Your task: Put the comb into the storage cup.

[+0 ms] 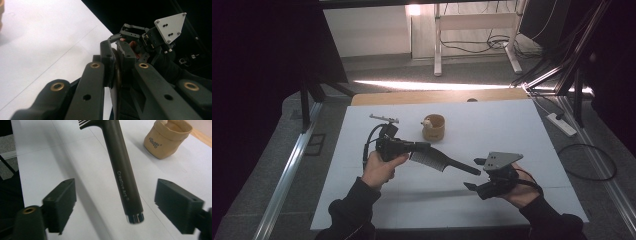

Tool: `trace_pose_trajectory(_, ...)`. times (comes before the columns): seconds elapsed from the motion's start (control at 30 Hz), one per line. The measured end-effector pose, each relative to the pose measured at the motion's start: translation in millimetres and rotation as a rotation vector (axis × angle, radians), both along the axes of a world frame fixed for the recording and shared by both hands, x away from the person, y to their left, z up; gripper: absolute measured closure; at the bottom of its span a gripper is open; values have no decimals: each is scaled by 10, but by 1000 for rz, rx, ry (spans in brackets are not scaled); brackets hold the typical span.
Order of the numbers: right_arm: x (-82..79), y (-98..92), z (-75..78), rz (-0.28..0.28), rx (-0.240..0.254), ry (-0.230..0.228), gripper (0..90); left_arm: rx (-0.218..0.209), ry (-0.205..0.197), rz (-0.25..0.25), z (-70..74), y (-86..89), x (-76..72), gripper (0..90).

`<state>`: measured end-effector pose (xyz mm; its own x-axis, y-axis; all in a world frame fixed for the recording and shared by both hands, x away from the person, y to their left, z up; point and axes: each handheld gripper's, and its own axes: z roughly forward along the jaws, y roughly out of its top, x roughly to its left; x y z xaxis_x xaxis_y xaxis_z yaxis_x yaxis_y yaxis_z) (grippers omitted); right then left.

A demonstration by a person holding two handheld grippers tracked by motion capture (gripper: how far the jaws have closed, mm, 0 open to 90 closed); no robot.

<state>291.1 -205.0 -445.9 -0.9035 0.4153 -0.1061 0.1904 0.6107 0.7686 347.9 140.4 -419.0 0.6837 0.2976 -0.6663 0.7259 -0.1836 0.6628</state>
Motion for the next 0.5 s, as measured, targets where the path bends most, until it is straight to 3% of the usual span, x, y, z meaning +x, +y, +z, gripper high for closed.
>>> trace_pose_trajectory(0.3, 72, -25, -38, -21, -7, 33, 49, -1, -2, 16, -6, 50, 8, 834)
trace_pose_trajectory(0.5, 103, -66, -64, -50, 4, 20, 9, 11, -11, 27, 7, 74, 3, 834)
